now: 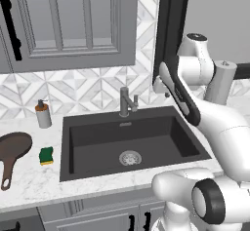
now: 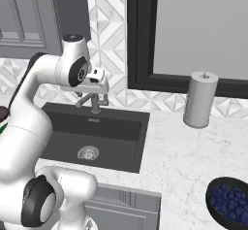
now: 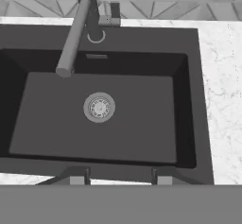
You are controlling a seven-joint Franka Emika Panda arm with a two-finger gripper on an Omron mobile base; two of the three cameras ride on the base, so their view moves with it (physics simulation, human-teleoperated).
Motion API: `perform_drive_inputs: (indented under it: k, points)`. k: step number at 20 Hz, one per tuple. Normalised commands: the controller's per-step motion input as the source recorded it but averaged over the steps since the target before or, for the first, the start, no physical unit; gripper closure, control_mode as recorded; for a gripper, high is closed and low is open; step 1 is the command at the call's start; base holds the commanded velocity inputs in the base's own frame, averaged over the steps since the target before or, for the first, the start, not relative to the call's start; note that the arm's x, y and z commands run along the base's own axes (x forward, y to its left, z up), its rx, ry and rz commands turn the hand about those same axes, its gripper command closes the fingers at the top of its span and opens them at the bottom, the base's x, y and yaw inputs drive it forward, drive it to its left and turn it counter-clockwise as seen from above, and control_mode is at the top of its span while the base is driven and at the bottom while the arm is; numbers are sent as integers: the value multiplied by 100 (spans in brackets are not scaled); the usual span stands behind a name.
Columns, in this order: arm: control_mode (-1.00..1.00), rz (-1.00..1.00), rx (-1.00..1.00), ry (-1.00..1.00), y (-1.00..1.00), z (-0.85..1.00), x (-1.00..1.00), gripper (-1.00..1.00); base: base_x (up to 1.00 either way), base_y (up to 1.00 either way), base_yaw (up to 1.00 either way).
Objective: Pick the pan and sponge and place them into the sink. Then turn on the water.
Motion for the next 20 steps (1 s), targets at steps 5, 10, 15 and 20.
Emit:
perform_drive_inputs:
  k: [5,10,15,20]
  points:
    - [-100,-3,-1,0,59,-10,0,-100,0,0,0]
    - [-100,-6,-2,0,100,-8,-4,-100,0,0,0]
    - [-100,3,0,0,100,-12,-1,-100,0,0,0]
    - [-100,11,0,2,100,-30,-11,-100,0,0,0]
